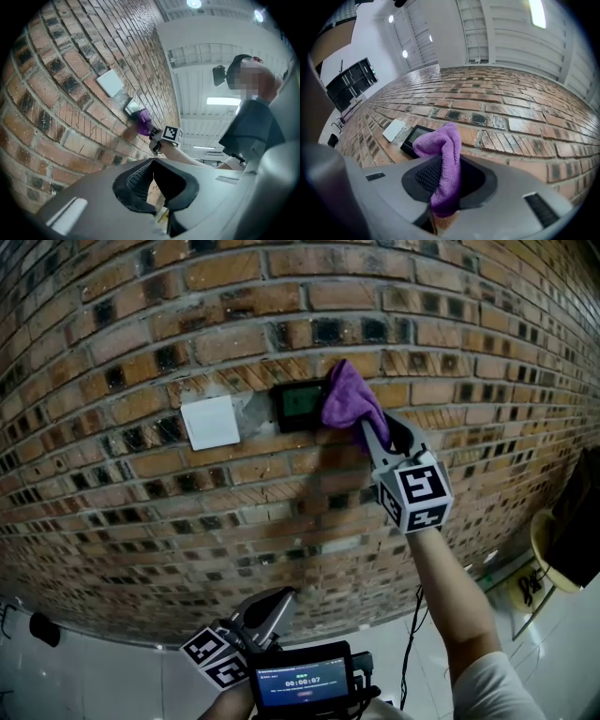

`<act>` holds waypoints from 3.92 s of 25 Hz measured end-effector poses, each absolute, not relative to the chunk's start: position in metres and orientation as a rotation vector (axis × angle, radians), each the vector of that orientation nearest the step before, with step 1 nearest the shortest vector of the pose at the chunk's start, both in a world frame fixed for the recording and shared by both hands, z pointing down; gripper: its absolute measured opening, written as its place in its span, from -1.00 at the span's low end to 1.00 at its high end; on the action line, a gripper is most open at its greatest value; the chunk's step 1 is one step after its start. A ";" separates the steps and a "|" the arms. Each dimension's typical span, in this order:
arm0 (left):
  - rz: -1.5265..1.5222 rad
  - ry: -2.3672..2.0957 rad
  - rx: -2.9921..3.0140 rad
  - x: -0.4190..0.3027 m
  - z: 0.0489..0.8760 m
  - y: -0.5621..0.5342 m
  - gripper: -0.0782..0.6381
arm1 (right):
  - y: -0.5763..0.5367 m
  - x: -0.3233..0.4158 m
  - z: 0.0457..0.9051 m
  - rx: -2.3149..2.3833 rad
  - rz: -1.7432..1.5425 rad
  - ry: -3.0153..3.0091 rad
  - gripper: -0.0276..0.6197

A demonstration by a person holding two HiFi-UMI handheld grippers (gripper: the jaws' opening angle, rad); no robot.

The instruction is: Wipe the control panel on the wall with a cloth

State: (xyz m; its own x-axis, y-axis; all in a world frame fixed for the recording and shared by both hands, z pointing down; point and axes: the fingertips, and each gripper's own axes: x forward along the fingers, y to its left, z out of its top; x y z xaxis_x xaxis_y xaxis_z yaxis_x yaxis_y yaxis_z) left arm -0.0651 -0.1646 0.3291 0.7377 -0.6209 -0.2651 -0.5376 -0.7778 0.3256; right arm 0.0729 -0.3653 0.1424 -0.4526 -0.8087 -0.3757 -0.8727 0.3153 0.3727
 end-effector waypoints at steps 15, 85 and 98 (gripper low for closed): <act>-0.530 -0.905 2.710 -0.061 0.332 -0.165 -0.82 | -0.347 0.092 0.136 -1.576 0.807 2.386 -0.62; -0.536 -0.943 2.684 -0.064 0.337 -0.163 -0.82 | -0.350 0.013 0.141 -1.387 0.781 2.525 -0.61; -0.530 -0.921 2.682 -0.059 0.340 -0.162 -0.82 | -0.351 0.060 0.138 -1.515 0.802 2.460 -0.61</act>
State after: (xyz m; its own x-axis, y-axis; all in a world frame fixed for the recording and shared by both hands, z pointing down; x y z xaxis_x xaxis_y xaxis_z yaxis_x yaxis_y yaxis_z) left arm -0.0585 -0.1624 0.3395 0.7330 -0.6307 -0.2546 -0.5374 -0.7665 0.3515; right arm 0.0596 -0.3505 0.1385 -0.4818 -0.7866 -0.3863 -0.8631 0.3499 0.3641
